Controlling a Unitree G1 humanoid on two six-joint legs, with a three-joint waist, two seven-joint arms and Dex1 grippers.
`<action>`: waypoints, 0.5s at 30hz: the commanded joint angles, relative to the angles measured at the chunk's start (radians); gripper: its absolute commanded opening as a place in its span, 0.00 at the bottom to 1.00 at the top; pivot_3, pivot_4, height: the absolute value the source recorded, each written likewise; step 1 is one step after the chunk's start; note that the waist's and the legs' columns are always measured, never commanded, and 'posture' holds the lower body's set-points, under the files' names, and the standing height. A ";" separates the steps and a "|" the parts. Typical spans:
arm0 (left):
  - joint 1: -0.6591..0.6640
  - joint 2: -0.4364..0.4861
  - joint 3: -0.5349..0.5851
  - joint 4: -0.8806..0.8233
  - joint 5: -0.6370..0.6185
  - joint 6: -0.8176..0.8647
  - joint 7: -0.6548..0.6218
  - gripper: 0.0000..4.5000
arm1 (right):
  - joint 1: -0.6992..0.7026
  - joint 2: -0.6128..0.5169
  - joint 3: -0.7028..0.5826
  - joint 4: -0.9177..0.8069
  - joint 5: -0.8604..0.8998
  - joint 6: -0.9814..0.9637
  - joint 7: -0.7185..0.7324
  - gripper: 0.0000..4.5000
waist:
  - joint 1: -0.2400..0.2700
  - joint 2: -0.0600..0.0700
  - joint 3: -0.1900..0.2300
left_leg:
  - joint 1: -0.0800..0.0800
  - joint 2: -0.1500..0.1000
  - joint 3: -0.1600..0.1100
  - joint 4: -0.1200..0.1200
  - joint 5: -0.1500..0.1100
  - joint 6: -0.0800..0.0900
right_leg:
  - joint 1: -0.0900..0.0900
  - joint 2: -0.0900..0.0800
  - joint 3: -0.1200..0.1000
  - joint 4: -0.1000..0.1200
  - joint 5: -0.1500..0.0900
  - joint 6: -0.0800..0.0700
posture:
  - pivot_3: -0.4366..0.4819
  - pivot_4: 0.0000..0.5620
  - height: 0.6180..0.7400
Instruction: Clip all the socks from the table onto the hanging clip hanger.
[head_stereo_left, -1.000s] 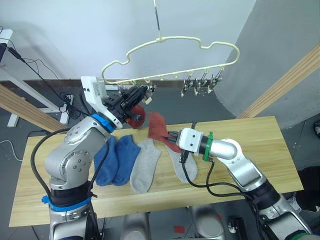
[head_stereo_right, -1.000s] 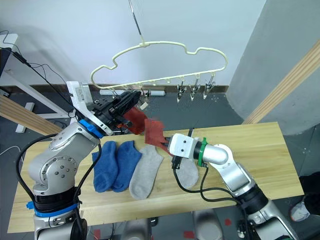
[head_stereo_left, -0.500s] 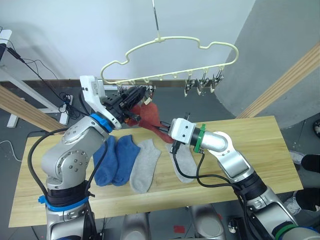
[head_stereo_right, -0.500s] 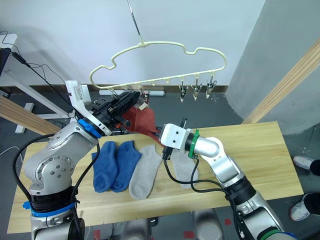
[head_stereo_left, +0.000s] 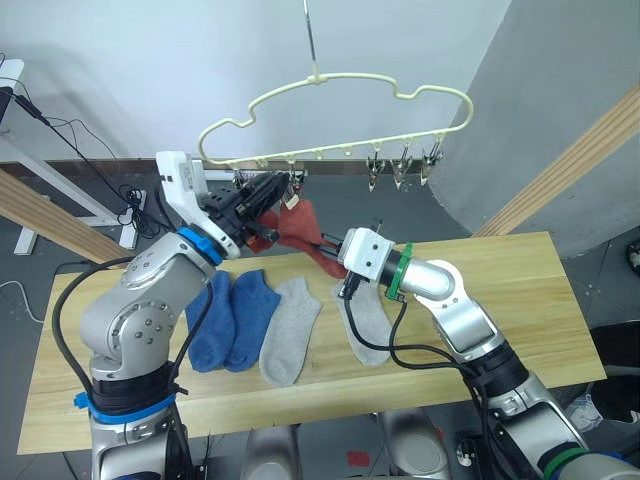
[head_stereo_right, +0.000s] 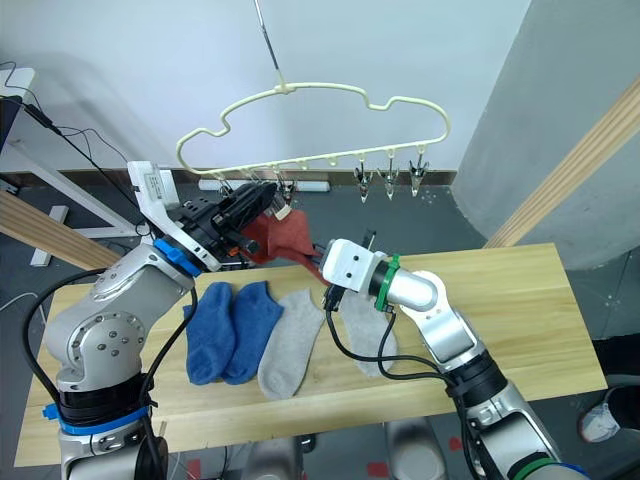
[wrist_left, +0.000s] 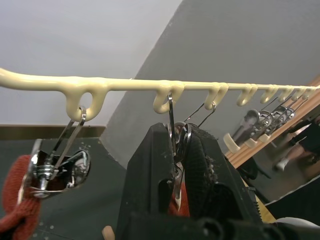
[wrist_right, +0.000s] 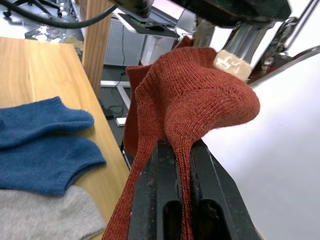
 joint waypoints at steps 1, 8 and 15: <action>0.002 0.013 0.013 -0.047 -0.034 0.006 -0.002 0.05 | 0.004 0.019 -0.007 -0.035 0.010 -0.022 -0.011 0.00 | 0.000 0.000 0.000 | 0.000 0.000 0.000 0.000 0.000 0.000 | 0.000 0.000 0.000 0.000 0.000 0.000 | 0.27 0.70 1.00; 0.014 0.023 0.027 -0.045 -0.048 0.005 -0.003 0.05 | -0.017 0.058 0.001 -0.014 0.004 -0.022 -0.021 0.00 | 0.000 0.000 0.000 | 0.000 0.000 0.000 0.000 0.000 0.000 | 0.000 0.000 0.000 0.000 0.000 0.000 | 0.27 0.69 1.00; 0.048 0.058 0.011 -0.062 -0.011 -0.027 -0.038 0.55 | -0.036 0.071 0.011 0.018 -0.009 -0.016 -0.017 0.00 | 0.000 0.000 0.000 | 0.000 0.000 -0.001 0.000 0.000 0.000 | 0.000 0.000 0.000 0.000 0.000 0.000 | 0.28 0.69 1.00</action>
